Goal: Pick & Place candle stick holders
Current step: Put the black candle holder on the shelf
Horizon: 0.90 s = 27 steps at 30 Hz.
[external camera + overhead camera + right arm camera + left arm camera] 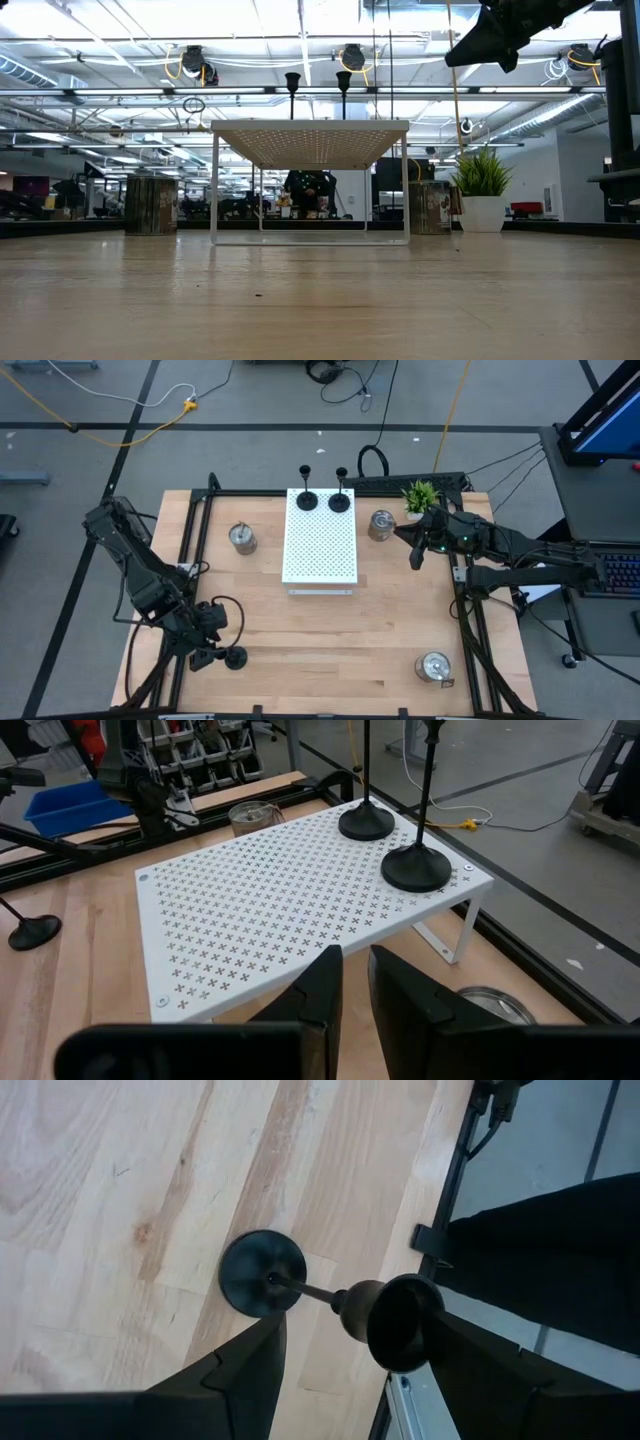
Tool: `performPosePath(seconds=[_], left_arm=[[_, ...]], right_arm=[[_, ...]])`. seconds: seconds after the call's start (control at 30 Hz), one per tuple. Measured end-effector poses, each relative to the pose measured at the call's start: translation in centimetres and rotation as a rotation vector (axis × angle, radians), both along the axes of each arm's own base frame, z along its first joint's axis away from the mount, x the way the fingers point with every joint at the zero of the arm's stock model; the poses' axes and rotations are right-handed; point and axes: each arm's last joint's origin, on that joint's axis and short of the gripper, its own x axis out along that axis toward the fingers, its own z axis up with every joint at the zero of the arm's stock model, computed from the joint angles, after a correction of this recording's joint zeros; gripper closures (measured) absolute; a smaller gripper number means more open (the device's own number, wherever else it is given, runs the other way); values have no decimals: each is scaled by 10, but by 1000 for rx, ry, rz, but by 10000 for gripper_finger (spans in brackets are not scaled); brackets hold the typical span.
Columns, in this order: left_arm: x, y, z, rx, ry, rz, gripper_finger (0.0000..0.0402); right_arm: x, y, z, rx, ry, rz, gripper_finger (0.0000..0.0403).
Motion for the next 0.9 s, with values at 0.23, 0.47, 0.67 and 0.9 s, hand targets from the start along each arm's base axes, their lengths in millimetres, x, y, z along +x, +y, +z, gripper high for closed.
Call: performPosePath(seconds=[0.23,0.47,0.67,0.9], left_arm=[[0,0,0,4,-5,16,163],[1,2,0,39,-37,73,163],[1,3,-1,43,-28,70,163],[4,-3,-13,58,94,64,163]], right_arm=[[0,0,0,0,0,0,360],[0,0,0,0,0,0,360],[0,0,0,0,0,0,360],[0,0,0,0,0,0,360]])
